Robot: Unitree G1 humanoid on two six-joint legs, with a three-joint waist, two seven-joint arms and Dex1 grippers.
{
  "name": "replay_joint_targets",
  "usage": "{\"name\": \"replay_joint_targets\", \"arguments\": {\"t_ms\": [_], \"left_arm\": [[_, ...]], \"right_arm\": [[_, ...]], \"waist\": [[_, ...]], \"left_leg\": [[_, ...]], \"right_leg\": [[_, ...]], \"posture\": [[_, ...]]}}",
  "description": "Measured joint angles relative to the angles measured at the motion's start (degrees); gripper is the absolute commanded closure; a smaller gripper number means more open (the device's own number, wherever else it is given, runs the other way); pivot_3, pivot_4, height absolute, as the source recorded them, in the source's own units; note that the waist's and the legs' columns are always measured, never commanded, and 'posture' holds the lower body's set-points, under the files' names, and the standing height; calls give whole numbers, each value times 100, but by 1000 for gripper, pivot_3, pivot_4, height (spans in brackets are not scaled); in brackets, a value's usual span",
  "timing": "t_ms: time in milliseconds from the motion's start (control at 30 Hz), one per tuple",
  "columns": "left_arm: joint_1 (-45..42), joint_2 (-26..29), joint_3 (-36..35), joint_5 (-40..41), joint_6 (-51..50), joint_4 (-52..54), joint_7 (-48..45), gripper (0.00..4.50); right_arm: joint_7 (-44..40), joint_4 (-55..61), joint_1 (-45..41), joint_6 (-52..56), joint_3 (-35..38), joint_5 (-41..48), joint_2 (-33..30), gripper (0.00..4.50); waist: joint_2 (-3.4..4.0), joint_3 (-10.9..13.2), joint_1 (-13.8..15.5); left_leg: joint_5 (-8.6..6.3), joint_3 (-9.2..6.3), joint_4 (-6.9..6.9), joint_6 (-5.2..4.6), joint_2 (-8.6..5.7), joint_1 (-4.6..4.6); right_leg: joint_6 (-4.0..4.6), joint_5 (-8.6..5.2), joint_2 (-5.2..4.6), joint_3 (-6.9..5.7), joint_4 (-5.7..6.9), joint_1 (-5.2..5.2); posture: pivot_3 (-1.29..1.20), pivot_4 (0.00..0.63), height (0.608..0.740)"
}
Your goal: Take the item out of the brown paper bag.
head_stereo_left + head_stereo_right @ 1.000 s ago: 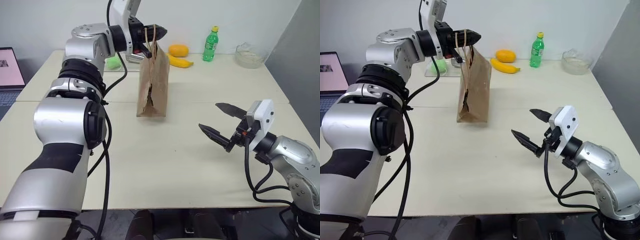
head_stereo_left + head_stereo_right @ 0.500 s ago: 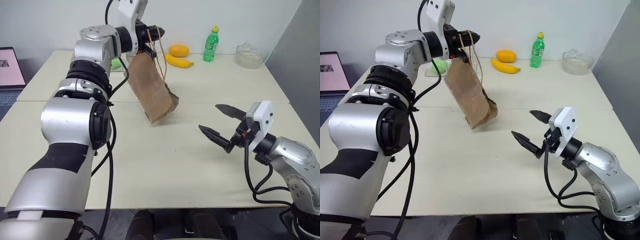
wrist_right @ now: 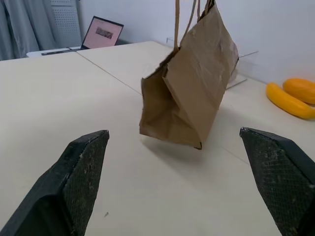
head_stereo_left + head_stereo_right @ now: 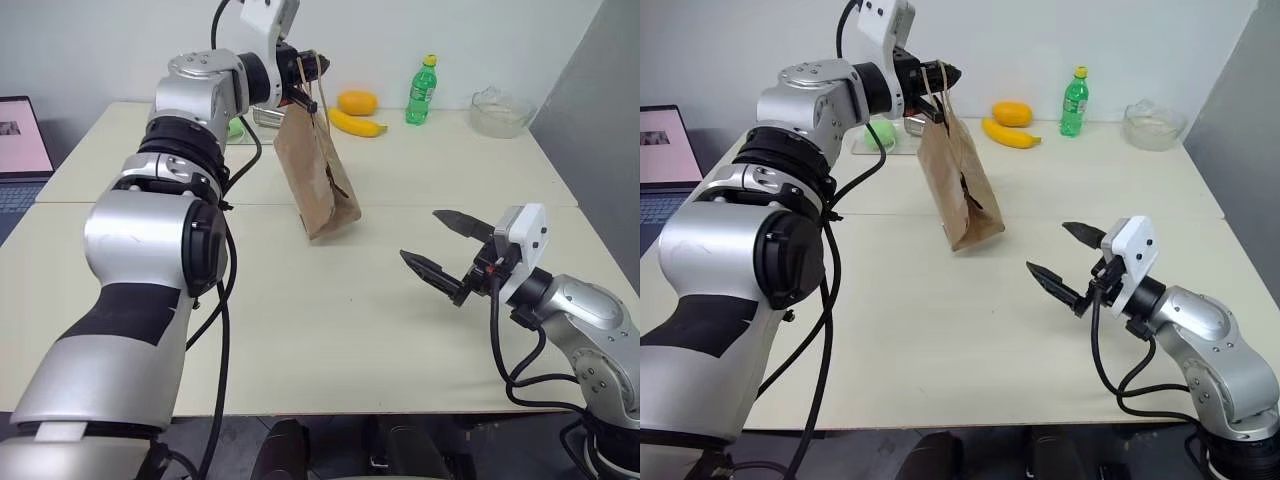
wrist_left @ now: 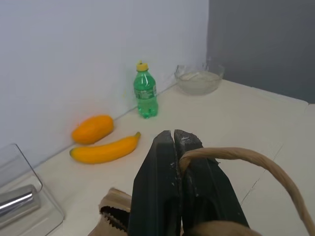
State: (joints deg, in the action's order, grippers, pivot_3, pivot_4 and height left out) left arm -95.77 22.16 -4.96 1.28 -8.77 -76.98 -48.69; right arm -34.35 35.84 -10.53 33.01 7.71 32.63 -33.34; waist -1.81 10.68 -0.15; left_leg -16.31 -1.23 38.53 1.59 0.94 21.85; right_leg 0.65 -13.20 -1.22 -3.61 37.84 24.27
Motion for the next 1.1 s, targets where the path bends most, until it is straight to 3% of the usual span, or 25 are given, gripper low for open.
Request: {"name": "replay_joint_targets", "arguments": {"t_ms": [267,800,1100], "left_arm": [[0,-12,-5,-8,-167,-1,13,4476],[-12,-426,-406,34,-250,-13,1902,4476],[375,-395,-9,-296,-355,-9,1410,4476]], "right_arm": [[13,-31,-25,-10,-3,2,0,0],[-1,-112,-153,-60,-147,-4,10,0],[100,-109,-152,-60,-235,-30,42,0]], "waist": [[0,0,0],[-1,1,0],[-1,1,-6]], "left_leg": [[-1,-4,19,-1,-3,5],[-1,-7,22,-1,-9,6],[0,-5,23,-1,-10,2]], "right_leg": [[0,0,-3,0,8,0],[-1,0,-10,0,13,-1],[0,0,-9,2,17,-2]], "posture": [[0,150,740],[0,150,740],[0,150,740]]}}
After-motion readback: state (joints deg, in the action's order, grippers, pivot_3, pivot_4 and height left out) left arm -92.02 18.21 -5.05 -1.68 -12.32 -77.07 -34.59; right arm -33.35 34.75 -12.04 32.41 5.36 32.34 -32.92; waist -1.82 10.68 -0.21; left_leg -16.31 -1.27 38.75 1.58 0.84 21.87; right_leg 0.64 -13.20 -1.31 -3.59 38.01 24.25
